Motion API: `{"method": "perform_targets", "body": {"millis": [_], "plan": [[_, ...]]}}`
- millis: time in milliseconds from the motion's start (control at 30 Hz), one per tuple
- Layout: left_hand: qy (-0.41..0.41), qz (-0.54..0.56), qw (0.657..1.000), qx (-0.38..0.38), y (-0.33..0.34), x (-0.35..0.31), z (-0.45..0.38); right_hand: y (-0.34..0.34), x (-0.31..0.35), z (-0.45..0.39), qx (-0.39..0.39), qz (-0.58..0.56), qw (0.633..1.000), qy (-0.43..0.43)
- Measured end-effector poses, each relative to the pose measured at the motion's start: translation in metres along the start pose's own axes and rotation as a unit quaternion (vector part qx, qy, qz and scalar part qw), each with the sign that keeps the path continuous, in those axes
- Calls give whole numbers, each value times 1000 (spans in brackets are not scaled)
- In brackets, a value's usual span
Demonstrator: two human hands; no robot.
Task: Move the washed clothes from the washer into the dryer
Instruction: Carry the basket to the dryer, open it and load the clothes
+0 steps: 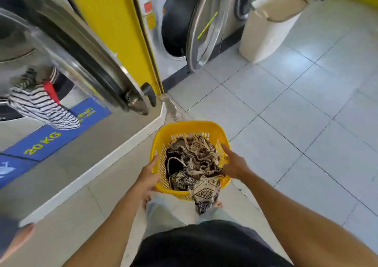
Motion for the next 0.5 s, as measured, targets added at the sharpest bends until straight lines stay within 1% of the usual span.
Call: {"method": "perform_targets", "body": {"millis": [67, 200, 333, 500], "plan": [[11, -1, 1000, 21, 40, -22, -5, -31, -31, 6, -22, -10, 1000, 8], [29, -6, 998, 59, 97, -71, -13, -87, -64, 19, -56, -18, 998, 20], [37, -25, 996, 77, 131, -125, -25, -129, -88, 11, -77, -44, 995, 36], [44, -46, 993, 96, 157, -184, -58, -176, -100, -24, -87, -69, 993, 45]]}}
Point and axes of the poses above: each hand's wrist, its own z-axis away from the middle knuckle, its own y-axis out of the palm, x = y × z, the point moved 5 cm from there along -z, towards the middle knuckle, and after that the axes turned 8 degrees about x, right-handed, at the moved point
